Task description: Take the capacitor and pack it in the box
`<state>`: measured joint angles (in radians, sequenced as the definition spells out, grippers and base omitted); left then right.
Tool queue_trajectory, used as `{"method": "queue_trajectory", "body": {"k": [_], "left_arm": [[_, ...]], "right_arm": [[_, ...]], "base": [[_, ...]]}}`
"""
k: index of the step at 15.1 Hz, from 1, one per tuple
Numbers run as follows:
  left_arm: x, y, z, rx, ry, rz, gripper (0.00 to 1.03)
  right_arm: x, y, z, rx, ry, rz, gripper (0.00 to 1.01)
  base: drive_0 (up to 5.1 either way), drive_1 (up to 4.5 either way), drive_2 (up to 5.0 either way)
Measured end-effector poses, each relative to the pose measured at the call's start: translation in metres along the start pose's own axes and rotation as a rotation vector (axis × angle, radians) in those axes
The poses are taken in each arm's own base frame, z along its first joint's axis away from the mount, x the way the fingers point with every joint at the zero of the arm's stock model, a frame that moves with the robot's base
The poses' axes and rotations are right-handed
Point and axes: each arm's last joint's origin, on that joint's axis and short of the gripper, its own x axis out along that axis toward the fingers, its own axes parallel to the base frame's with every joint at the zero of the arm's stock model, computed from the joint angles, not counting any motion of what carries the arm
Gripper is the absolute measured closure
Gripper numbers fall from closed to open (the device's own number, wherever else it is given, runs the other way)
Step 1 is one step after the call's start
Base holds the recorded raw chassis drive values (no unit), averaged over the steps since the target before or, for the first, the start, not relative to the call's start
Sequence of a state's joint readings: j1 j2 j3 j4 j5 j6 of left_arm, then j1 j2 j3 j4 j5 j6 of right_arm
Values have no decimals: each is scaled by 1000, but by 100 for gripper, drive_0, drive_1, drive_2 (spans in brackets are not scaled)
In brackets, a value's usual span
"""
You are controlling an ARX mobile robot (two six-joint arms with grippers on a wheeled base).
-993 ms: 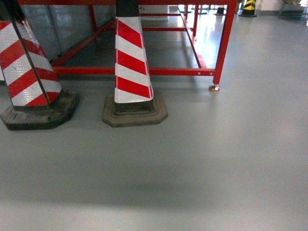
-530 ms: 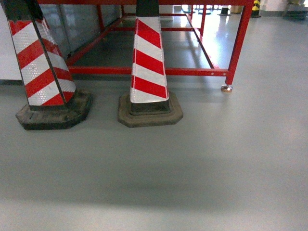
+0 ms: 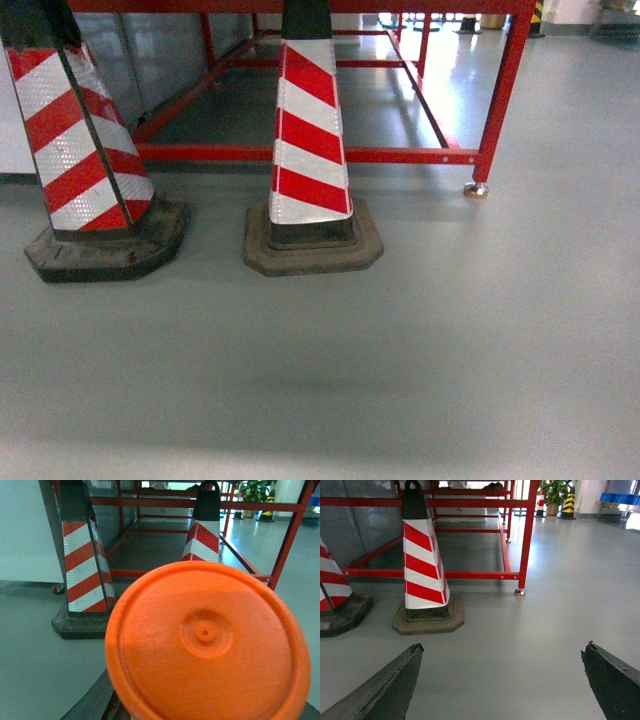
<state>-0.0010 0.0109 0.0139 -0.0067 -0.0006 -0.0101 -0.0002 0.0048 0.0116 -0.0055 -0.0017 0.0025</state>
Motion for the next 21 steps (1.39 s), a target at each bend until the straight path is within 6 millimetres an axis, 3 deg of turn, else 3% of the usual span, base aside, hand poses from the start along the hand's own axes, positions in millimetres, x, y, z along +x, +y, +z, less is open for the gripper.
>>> {"method": "queue_trajectory", "body": {"k": [18, 21], "left_arm": [[0, 0, 0, 0, -1, 0, 59], [0, 0, 0, 0, 0, 0, 59]], "right_arm": [[0, 0, 0, 0, -1, -2, 3], [0, 0, 0, 0, 0, -2, 3]], "base": [[-3, 397, -403], [0, 0, 0]]}}
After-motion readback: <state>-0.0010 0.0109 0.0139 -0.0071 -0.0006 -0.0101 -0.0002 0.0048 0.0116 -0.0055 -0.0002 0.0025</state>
